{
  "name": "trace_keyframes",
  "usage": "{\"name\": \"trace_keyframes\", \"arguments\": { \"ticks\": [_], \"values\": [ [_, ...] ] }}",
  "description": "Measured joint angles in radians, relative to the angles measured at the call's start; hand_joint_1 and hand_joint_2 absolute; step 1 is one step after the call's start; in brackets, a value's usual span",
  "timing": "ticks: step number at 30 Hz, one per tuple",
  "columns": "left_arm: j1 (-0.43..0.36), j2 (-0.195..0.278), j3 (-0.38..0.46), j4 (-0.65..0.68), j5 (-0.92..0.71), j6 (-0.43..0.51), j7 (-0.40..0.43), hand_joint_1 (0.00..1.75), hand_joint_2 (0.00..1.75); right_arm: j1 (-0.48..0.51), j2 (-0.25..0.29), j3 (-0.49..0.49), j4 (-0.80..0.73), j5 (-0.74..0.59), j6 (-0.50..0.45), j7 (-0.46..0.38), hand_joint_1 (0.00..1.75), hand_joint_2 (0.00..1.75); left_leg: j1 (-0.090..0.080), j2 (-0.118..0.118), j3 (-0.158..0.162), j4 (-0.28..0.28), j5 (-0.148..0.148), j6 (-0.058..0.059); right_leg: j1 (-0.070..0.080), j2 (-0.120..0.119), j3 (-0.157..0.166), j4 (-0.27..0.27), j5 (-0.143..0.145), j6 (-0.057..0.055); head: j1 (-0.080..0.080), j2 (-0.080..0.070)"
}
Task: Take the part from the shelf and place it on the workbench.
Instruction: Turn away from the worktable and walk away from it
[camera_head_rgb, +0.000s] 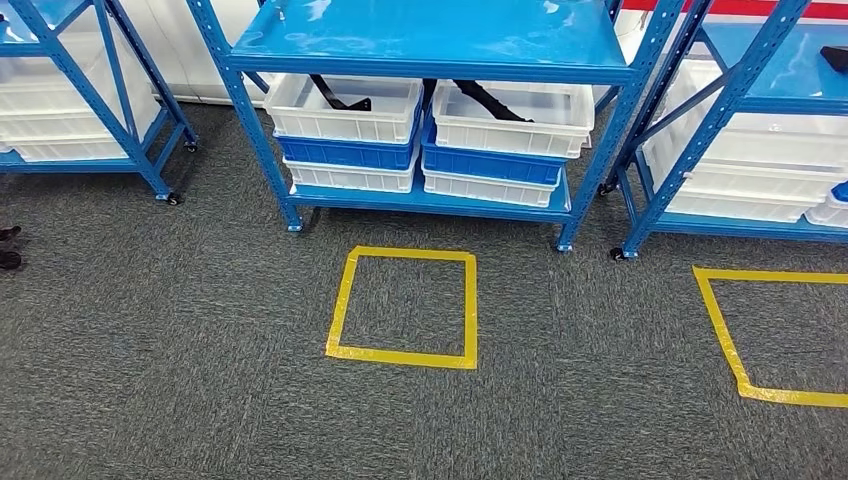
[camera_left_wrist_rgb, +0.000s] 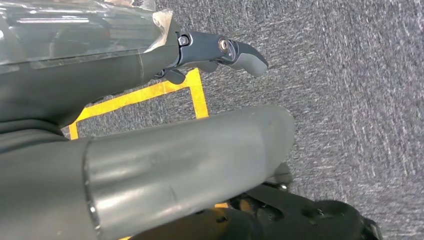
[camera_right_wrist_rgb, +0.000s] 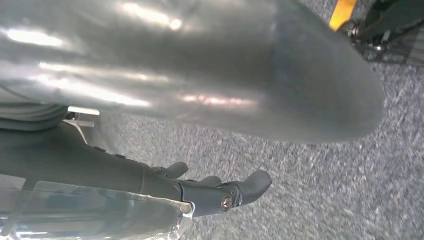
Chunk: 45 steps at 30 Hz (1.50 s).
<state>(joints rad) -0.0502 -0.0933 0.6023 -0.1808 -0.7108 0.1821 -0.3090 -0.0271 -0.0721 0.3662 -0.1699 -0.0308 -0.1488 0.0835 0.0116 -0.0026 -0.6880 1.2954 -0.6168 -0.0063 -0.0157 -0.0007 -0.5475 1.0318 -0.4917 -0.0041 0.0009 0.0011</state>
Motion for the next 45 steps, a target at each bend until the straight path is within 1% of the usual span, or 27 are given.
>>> {"name": "trace_keyframes", "arguments": {
  "ticks": [1, 3, 4, 7, 8, 10, 12, 14, 15, 16, 17, 18, 19, 20, 22, 24, 26, 29, 30, 31, 34, 35, 37, 39, 41, 43, 45],
  "values": [
    [0.0, 0.0, 0.0, 0.0, 0.001, 0.0, 0.0, 0.0, 0.0, 0.001, 0.0, 0.0, 0.0, 0.0, 0.001, 0.0, 0.0, 0.0, 0.0, 0.0, 0.004, -0.036, 0.033, 0.002, 0.0, 0.001, 0.007, 0.0, -0.005, 0.001, 0.0, 0.0],
    [0.0, 0.001, 0.002, 0.0, 0.004, 0.001, 0.0, 0.0, 0.0, 0.001, 0.0, 0.0, 0.0, 0.002, 0.003, 0.0, 0.0, 0.0, -0.002, 0.0, 0.043, -0.158, 0.115, 0.011, 0.001, 0.003, 0.023, 0.0, -0.018, 0.007, 0.0, 0.0],
    [0.0, 0.001, 0.004, 0.0, 0.006, 0.002, 0.0, 0.0, 0.0, 0.0, 0.001, 0.001, 0.0, 0.003, 0.003, -0.001, 0.0, 0.0, -0.004, 0.0, 0.06, -0.203, 0.125, 0.016, 0.003, 0.005, 0.026, 0.0, -0.024, 0.012, 0.0, 0.0],
    [0.001, 0.001, 0.011, 0.0, 0.009, 0.006, 0.0, 0.0, 0.0, -0.004, 0.001, 0.002, 0.0, 0.009, 0.003, 0.0, 0.0, 0.0, -0.012, -0.003, 0.076, -0.241, 0.112, 0.038, 0.007, 0.007, 0.034, 0.005, -0.029, 0.036, 0.0, 0.0],
    [0.002, 0.0, 0.012, 0.0, 0.01, 0.007, 0.0, 0.0, 0.0, -0.004, 0.0, 0.002, 0.0, 0.01, 0.003, 0.0, 0.0, 0.0, -0.011, -0.003, 0.086, -0.247, 0.124, 0.046, 0.007, 0.007, 0.038, 0.011, -0.03, 0.043, -0.001, 0.0],
    [0.003, 0.0, 0.016, 0.001, 0.011, 0.01, 0.0, 0.0, 0.0, -0.005, 0.001, 0.004, 0.0, 0.011, 0.003, 0.0, 0.0, 0.0, -0.005, -0.001, 0.109, -0.254, 0.136, 0.058, 0.007, 0.006, 0.029, 0.052, -0.049, 0.049, 0.003, 0.0],
    [0.0, 0.001, 0.019, 0.001, 0.012, 0.011, -0.001, 0.0, 0.0, -0.008, 0.002, 0.006, 0.0, 0.011, 0.003, 0.0, 0.0, 0.0, -0.005, 0.0, 0.121, -0.256, 0.132, 0.062, 0.005, 0.005, -0.027, 0.15, -0.093, 0.046, 0.009, 0.0],
    [-0.001, 0.001, 0.022, 0.001, 0.012, 0.012, -0.001, 0.0, 0.0, -0.008, 0.001, 0.007, 0.0, 0.011, 0.002, 0.0, 0.0, 0.0, -0.006, -0.001, 0.127, -0.256, 0.122, 0.063, 0.005, 0.005, -0.097, 0.246, -0.124, 0.048, 0.01, 0.0],
    [0.0, 0.0, 0.023, 0.001, 0.012, 0.012, -0.001, 0.0, 0.0, -0.006, 0.001, 0.008, 0.0, 0.011, 0.002, 0.0, 0.0, 0.0, -0.006, -0.003, 0.133, -0.256, 0.115, 0.063, 0.005, 0.005, -0.113, 0.253, -0.118, 0.055, 0.01, 0.0],
    [0.002, 0.0, 0.023, 0.001, 0.012, 0.012, -0.001, 0.0, 0.0, -0.004, 0.001, 0.008, 0.0, 0.011, 0.002, 0.0, 0.0, 0.0, -0.006, -0.004, 0.141, -0.256, 0.108, 0.061, 0.005, 0.005, -0.112, 0.226, -0.096, 0.064, 0.01, 0.0],
    [0.002, 0.0, 0.024, 0.001, 0.012, 0.012, -0.001, 0.0, 0.0, -0.002, 0.001, 0.008, 0.0, 0.011, 0.002, 0.0, 0.0, 0.0, -0.006, -0.006, 0.151, -0.256, 0.1, 0.059, 0.005, 0.005, -0.094, 0.162, -0.058, 0.074, 0.01, 0.0],
    [0.003, -0.001, 0.024, 0.001, 0.012, 0.012, -0.001, 0.0, 0.0, 0.0, 0.0, 0.008, 0.0, 0.011, 0.002, 0.001, 0.0, 0.0, -0.006, -0.006, 0.16, -0.258, 0.093, 0.056, 0.006, 0.004, -0.074, 0.1, -0.021, 0.077, 0.01, 0.0],
    [0.002, -0.001, 0.024, 0.001, 0.012, 0.012, -0.001, 0.0, 0.0, 0.0, 0.0, 0.008, 0.0, 0.011, 0.003, 0.001, 0.0, 0.0, -0.007, -0.006, 0.169, -0.259, 0.086, 0.052, 0.008, 0.001, -0.058, 0.048, -0.003, 0.072, 0.009, 0.0],
    [0.0, -0.001, 0.024, 0.002, 0.012, 0.012, 0.0, 0.0, 0.0, -0.001, 0.0, 0.008, 0.0, 0.011, 0.002, 0.001, 0.0, 0.0, -0.007, -0.005, 0.177, -0.262, 0.079, 0.046, 0.012, -0.002, -0.046, 0.015, 0.005, 0.062, 0.009, 0.0],
    [-0.002, -0.002, 0.024, 0.002, 0.011, 0.012, 0.0, 0.0, 0.0, -0.002, 0.0, 0.009, 0.001, 0.01, 0.002, 0.0, 0.0, 0.0, -0.009, -0.005, 0.194, -0.26, 0.074, 0.034, 0.017, -0.006, -0.038, 0.001, -0.003, 0.033, 0.008, 0.0],
    [-0.003, -0.002, 0.024, 0.002, 0.01, 0.012, -0.001, 0.0, 0.0, 0.0, -0.001, 0.009, 0.001, 0.009, 0.002, 0.0, 0.0, 0.0, -0.008, -0.003, 0.196, -0.237, 0.07, 0.024, 0.01, -0.004, -0.011, -0.008, 0.003, 0.016, 0.007, 0.0],
    [-0.006, -0.003, 0.024, 0.002, 0.01, 0.013, -0.001, 0.0, 0.0, -0.001, -0.002, 0.009, 0.001, 0.008, 0.002, 0.0, 0.0, 0.0, -0.006, -0.001, 0.159, -0.163, 0.048, 0.016, 0.003, -0.003, 0.015, -0.012, -0.005, 0.003, 0.005, 0.0],
    [-0.006, -0.004, 0.024, 0.002, 0.01, 0.014, -0.001, 0.0, 0.0, -0.002, -0.003, 0.01, 0.001, 0.008, 0.002, 0.0, 0.0, 0.0, -0.002, 0.0, 0.034, 0.008, -0.018, 0.004, 0.003, -0.001, 0.037, -0.012, -0.027, -0.008, 0.003, 0.0],
    [-0.005, -0.004, 0.024, 0.002, 0.01, 0.014, -0.001, 0.0, 0.0, -0.001, -0.003, 0.01, 0.001, 0.008, 0.002, 0.0, 0.0, 0.0, 0.0, 0.0, 0.002, 0.029, -0.024, 0.002, 0.003, 0.001, 0.047, -0.012, -0.037, -0.007, 0.002, 0.0],
    [-0.003, -0.004, 0.024, 0.002, 0.01, 0.014, -0.001, 0.0, 0.0, 0.0, -0.003, 0.01, 0.001, 0.008, 0.002, 0.0, 0.0, 0.0, 0.001, 0.0, -0.012, 0.016, -0.009, 0.001, 0.001, 0.002, 0.058, -0.012, -0.047, -0.004, 0.002, 0.0],
    [-0.002, -0.003, 0.024, 0.003, 0.01, 0.013, -0.001, 0.0, 0.0, 0.002, -0.001, 0.012, 0.001, 0.008, 0.002, 0.0, 0.0, 0.0, 0.001, 0.003, 0.011, -0.145, 0.114, 0.004, -0.001, 0.005, 0.095, -0.012, -0.083, 0.009, 0.001, 0.0],
    [-0.002, -0.003, 0.024, 0.003, 0.01, 0.012, -0.001, 0.0, 0.0, 0.0, -0.001, 0.012, 0.001, 0.008, 0.002, 0.0, 0.0, 0.0, 0.0, 0.004, 0.021, -0.183, 0.131, 0.009, 0.001, 0.006, 0.107, -0.013, -0.095, 0.015, 0.001, 0.0],
    [-0.002, -0.003, 0.024, 0.004, 0.01, 0.011, -0.001, 0.0, 0.0, -0.004, -0.002, 0.012, 0.001, 0.007, 0.001, 0.001, 0.0, 0.0, -0.002, 0.003, 0.032, -0.211, 0.126, 0.023, 0.007, 0.008, 0.133, -0.012, -0.106, 0.034, 0.0, 0.0],
    [-0.003, -0.005, 0.024, 0.004, 0.009, 0.01, 0.0, 0.0, 0.0, -0.004, -0.002, 0.013, 0.001, 0.005, 0.0, 0.002, 0.0, 0.0, -0.001, 0.0, 0.058, -0.219, 0.133, 0.041, 0.008, 0.007, 0.148, 0.004, -0.104, 0.051, 0.0, 0.0],
    [-0.004, -0.005, 0.024, 0.005, 0.009, 0.01, 0.0, 0.0, 0.0, -0.005, -0.001, 0.013, 0.001, 0.004, -0.002, 0.003, 0.0, 0.0, 0.001, 0.0, 0.089, -0.229, 0.137, 0.057, 0.005, 0.006, 0.114, 0.079, -0.107, 0.058, 0.003, 0.0],
    [-0.006, -0.004, 0.024, 0.005, 0.009, 0.01, 0.0, 0.0, 0.0, -0.006, -0.001, 0.013, 0.001, 0.003, -0.003, 0.003, 0.0, 0.0, -0.001, -0.001, 0.109, -0.242, 0.13, 0.064, 0.004, 0.006, 0.025, 0.197, -0.139, 0.052, 0.006, 0.0],
    [-0.006, -0.004, 0.024, 0.005, 0.009, 0.01, 0.0, 0.0, 0.0, -0.005, -0.001, 0.013, 0.001, 0.003, -0.003, 0.003, 0.0, 0.0, -0.003, -0.005, 0.128, -0.254, 0.119, 0.067, 0.004, 0.005, -0.057, 0.261, -0.188, 0.043, 0.006, 0.0]
  ]
}}
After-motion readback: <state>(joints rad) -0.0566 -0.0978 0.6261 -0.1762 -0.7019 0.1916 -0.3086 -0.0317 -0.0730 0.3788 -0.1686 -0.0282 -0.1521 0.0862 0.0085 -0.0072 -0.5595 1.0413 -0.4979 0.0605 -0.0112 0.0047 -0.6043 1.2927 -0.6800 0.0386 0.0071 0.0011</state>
